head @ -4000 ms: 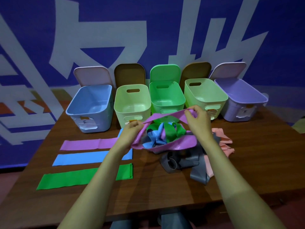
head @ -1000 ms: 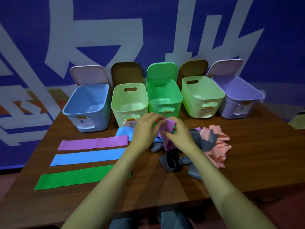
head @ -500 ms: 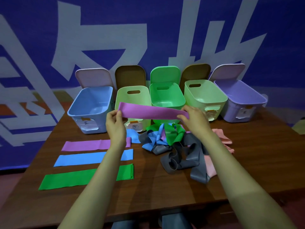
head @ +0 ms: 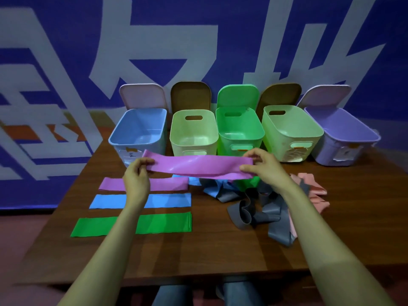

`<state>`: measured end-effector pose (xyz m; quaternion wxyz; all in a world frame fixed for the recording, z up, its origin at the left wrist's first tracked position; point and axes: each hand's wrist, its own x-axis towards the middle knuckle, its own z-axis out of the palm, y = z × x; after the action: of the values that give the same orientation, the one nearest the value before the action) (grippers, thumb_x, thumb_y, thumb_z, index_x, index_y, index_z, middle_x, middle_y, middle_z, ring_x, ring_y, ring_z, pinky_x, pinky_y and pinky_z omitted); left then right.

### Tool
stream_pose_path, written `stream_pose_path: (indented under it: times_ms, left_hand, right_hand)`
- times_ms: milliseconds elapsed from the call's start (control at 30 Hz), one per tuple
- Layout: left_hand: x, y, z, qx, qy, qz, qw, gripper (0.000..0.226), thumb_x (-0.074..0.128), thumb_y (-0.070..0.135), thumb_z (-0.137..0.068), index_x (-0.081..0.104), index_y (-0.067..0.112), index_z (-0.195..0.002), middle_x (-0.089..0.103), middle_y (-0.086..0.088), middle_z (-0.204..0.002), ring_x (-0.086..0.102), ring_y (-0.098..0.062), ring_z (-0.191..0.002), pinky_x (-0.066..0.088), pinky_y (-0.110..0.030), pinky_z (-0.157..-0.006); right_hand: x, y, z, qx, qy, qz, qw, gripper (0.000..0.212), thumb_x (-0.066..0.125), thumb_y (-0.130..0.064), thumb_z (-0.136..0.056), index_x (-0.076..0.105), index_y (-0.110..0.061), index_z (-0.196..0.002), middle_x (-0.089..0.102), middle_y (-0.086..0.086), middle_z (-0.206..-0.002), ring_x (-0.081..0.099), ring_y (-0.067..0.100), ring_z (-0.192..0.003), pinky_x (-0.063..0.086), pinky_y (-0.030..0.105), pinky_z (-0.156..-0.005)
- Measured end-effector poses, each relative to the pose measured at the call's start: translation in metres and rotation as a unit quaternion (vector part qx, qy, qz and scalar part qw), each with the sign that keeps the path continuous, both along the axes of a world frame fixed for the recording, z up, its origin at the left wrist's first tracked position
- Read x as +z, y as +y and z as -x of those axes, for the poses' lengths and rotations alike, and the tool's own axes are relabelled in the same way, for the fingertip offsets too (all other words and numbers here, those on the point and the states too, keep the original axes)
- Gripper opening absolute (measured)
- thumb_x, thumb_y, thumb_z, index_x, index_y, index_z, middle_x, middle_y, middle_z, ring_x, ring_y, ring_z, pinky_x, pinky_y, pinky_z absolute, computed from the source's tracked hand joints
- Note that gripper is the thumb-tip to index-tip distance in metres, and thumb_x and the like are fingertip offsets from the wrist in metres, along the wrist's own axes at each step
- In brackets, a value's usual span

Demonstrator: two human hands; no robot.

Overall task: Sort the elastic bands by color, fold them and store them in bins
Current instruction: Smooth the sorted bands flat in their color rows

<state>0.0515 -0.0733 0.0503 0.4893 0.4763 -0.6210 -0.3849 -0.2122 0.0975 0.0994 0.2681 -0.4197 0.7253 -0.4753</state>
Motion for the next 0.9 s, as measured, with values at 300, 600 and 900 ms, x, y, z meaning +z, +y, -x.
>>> stream_pose_path:
  times_ms: [300, 600, 900]
  left_hand:
    - [-0.023, -0.020, -0.062, 0.082, -0.044, -0.018, 0.995, 0.032, 0.041, 0.002, -0.093, 0.068, 0.012, -0.105, 0.062, -0.006, -0.113, 0.057, -0.021, -0.101, 0.048, -0.039, -0.088]
    - [-0.046, -0.071, -0.116, 0.110, -0.138, -0.092, 0.980, 0.027, 0.054, 0.013, -0.090, 0.067, 0.011, -0.113, 0.063, -0.012, -0.116, 0.060, -0.029, -0.104, 0.044, -0.037, -0.092]
    - [-0.063, -0.116, -0.118, 0.086, -0.246, -0.115, 0.959, 0.030, 0.048, 0.001, -0.093, 0.066, 0.007, -0.116, 0.057, -0.017, -0.129, 0.053, -0.033, -0.117, 0.042, -0.037, -0.102]
  right_hand:
    - [-0.030, -0.032, -0.045, 0.140, 0.012, -0.073, 0.987, 0.041, 0.070, 0.013, -0.071, 0.055, -0.020, -0.090, 0.055, 0.005, -0.087, 0.048, 0.002, -0.053, 0.039, 0.015, -0.053]
    - [-0.064, -0.109, -0.086, 0.118, 0.114, -0.091, 0.982, 0.016, 0.072, -0.002, -0.076, 0.066, -0.009, -0.088, 0.053, -0.011, -0.069, 0.046, 0.007, -0.062, 0.034, 0.009, -0.051]
    - [-0.102, -0.154, -0.103, 0.051, 0.170, -0.142, 0.974, 0.010, 0.059, 0.000, -0.085, 0.067, -0.007, -0.089, 0.063, 0.013, -0.105, 0.055, 0.022, -0.086, 0.037, 0.024, -0.072]
